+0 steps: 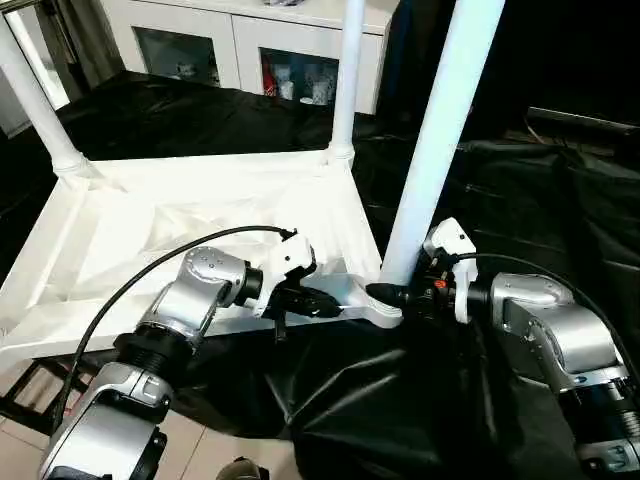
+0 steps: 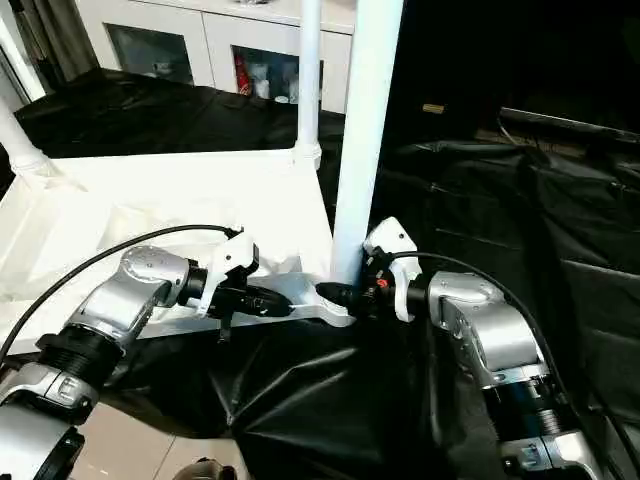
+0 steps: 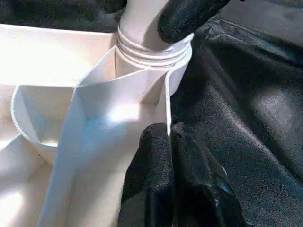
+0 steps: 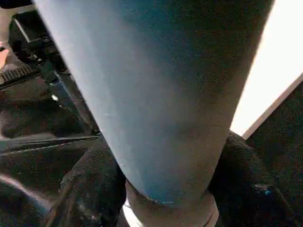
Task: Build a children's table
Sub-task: Rotate leg to tighten
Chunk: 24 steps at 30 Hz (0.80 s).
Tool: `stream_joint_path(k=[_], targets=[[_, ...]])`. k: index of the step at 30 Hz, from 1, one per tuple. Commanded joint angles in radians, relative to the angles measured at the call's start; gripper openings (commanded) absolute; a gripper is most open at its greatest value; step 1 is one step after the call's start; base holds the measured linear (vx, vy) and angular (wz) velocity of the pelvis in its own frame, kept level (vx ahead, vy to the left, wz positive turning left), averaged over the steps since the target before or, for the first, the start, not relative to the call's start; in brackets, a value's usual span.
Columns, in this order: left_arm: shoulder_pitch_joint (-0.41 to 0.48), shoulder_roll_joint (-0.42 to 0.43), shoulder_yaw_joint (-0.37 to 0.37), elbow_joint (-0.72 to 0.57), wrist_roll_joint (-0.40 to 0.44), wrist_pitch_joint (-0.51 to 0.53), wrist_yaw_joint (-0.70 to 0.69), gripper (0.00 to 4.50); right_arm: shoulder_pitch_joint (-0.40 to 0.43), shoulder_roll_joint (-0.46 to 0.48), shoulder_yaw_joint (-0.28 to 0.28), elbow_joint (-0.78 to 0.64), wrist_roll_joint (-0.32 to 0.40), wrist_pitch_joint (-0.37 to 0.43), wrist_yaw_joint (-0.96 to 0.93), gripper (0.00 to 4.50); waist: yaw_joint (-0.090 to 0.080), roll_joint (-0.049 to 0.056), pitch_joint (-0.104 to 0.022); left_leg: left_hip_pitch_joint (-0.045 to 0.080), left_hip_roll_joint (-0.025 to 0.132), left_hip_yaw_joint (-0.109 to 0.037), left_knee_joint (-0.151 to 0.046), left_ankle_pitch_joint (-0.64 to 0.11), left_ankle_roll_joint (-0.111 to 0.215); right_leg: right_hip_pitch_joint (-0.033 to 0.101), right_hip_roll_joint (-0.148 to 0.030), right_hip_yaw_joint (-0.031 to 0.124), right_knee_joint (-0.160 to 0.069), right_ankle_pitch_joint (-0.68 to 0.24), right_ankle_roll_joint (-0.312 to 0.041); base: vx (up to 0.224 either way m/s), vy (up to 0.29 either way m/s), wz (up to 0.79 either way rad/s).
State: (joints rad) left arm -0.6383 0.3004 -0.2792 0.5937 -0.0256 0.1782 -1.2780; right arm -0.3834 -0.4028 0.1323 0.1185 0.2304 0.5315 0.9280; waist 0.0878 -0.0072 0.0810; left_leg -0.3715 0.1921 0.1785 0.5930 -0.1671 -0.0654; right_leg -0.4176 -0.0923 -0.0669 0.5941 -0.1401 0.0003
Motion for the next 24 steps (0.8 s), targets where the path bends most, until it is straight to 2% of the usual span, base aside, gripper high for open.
stream_joint_path(k=[1,3,4,5,6,7,8,9,11,12,13,14,15,18,22,24], targets=[[-0.03,-0.052,-0.001,-0.018,-0.016,-0.008,0.038,0.0,0.009,0.055,0.03,0.005,-0.001,0.014,-0.052,2.1,-0.005,-0.012,-0.083,0.011,0.028,-0.006,-0.07,-0.253,0.019,0.051,-0.05,0.038,-0.079,-0.415,-0.166,0.0,0.0,0.0],[-0.076,-0.102,0.028,0.047,0.001,0.004,0.165,0.0,-0.01,0.149,-0.005,0.089,-0.048,0.001,-0.233,2.08,-0.011,-0.014,-0.08,0.014,0.024,-0.006,-0.07,-0.28,0.003,0.044,-0.049,0.034,-0.088,-0.481,-0.148,0.0,0.0,0.0],[-0.076,-0.102,0.028,0.047,0.001,0.004,0.165,0.0,-0.01,0.149,-0.005,0.089,-0.048,0.001,-0.233,2.06,-0.013,-0.013,-0.079,0.015,0.021,-0.005,-0.069,-0.288,-0.002,0.039,-0.049,0.033,-0.093,-0.507,-0.14,0.0,0.0,0.0],[-0.112,-0.142,0.046,0.099,0.015,0.008,0.26,0.0,-0.034,0.217,-0.029,0.161,-0.076,-0.004,-0.362,2.04,-0.015,-0.011,-0.08,0.019,0.02,-0.011,-0.069,-0.309,-0.014,0.042,-0.051,0.027,-0.098,-0.56,-0.119,0.0,0.0,0.0],[-0.124,-0.154,0.052,0.115,0.018,0.009,0.287,0.0,-0.042,0.234,-0.034,0.181,-0.083,-0.006,-0.395,2.02,-0.022,-0.012,-0.077,0.02,0.018,-0.013,-0.07,-0.331,-0.022,0.037,-0.051,0.023,-0.106,-0.601,-0.103,0.0,0.0,0.0],[-0.142,-0.177,0.062,0.14,0.019,0.01,0.332,0.0,-0.06,0.266,-0.046,0.222,-0.095,-0.005,-0.462,2.01,-0.024,-0.012,-0.078,0.023,0.016,-0.014,-0.068,-0.34,-0.022,0.038,-0.049,0.019,-0.109,-0.615,-0.095,0.0,0.0,0.0],[-0.159,-0.201,0.073,0.163,0.018,0.013,0.377,0.0,-0.079,0.297,-0.056,0.262,-0.107,-0.005,-0.528,1.99,-0.031,-0.007,-0.077,0.025,0.017,-0.016,-0.069,-0.355,-0.022,0.035,-0.05,0.019,-0.113,-0.619,-0.091,0.0,0.0,0.0],[-0.168,-0.213,0.08,0.175,0.016,0.017,0.403,0.0,-0.089,0.312,-0.062,0.282,-0.113,-0.006,-0.56,1.98,-0.038,-0.007,-0.079,0.019,0.018,-0.019,-0.072,-0.36,-0.024,0.042,-0.049,0.016,-0.112,-0.601,-0.092,0.0,0.0,0.0],[-0.19,-0.246,0.089,0.204,0.015,0.02,0.456,0.0,-0.13,0.358,-0.084,0.35,-0.126,-0.023,-0.664,1.96,-0.045,-0.002,-0.081,0.021,0.02,-0.021,-0.075,-0.372,-0.02,0.043,-0.049,0.014,-0.112,-0.565,-0.102,0.0,0.0,0.0],[-0.199,-0.257,0.089,0.216,0.019,0.016,0.477,0.0,-0.145,0.374,-0.086,0.37,-0.133,-0.038,-0.684,1.96,-0.049,0.002,-0.08,0.015,0.018,-0.024,-0.078,-0.376,-0.02,0.048,-0.047,0.013,-0.111,-0.541,-0.109,0.0,0.0,0.0],[-0.201,-0.259,0.089,0.22,0.02,0.012,0.48,0.0,-0.15,0.38,-0.089,0.376,-0.136,-0.044,-0.693,1.96,-0.051,0.0,-0.08,0.017,0.017,-0.023,-0.078,-0.384,-0.019,0.045,-0.046,0.013,-0.112,-0.539,-0.11,0.0,0.0,0.0],[-0.212,-0.278,0.085,0.242,0.028,-0.007,0.483,0.0,-0.185,0.423,-0.118,0.411,-0.128,-0.078,-0.71,1.96,-0.054,0.001,-0.08,0.023,0.015,-0.02,-0.075,-0.397,-0.011,0.042,-0.048,0.016,-0.114,-0.529,-0.12,0.0,0.0,0.0],[-0.213,-0.28,0.084,0.247,0.031,-0.011,0.483,0.0,-0.193,0.43,-0.123,0.417,-0.128,-0.085,-0.71,2.5,-0.056,0.001,-0.081,0.02,0.015,-0.02,-0.075,-0.394,-0.007,0.044,-0.048,0.017,-0.113,-0.523,-0.124,0.0,0.0,0.0],[-0.207,-0.27,0.068,0.248,0.043,-0.028,0.454,0.0,-0.202,0.432,-0.134,0.416,-0.112,-0.087,-0.685,2.66,-0.053,-0.003,-0.083,0.018,0.018,-0.017,-0.077,-0.362,0.008,0.048,-0.048,0.023,-0.106,-0.461,-0.145,0.0,0.0,0.0],[-0.186,-0.237,0.053,0.226,0.044,-0.072,0.389,0.0,-0.192,0.385,-0.103,0.391,-0.117,-0.088,-0.608,3.06,-0.049,-0.002,-0.086,0.013,0.021,-0.015,-0.078,-0.32,0.018,0.057,-0.046,0.027,-0.091,-0.372,-0.179,0.0,0.0,0.0],[-0.163,-0.202,0.04,0.196,0.037,-0.078,0.322,0.0,-0.165,0.319,-0.04,0.348,-0.131,-0.072,-0.489,3.11,-0.045,-0.003,-0.088,0.01,0.023,-0.013,-0.077,-0.287,0.029,0.064,-0.047,0.03,-0.083,-0.31,-0.197,0.0,0.0,0.0]])
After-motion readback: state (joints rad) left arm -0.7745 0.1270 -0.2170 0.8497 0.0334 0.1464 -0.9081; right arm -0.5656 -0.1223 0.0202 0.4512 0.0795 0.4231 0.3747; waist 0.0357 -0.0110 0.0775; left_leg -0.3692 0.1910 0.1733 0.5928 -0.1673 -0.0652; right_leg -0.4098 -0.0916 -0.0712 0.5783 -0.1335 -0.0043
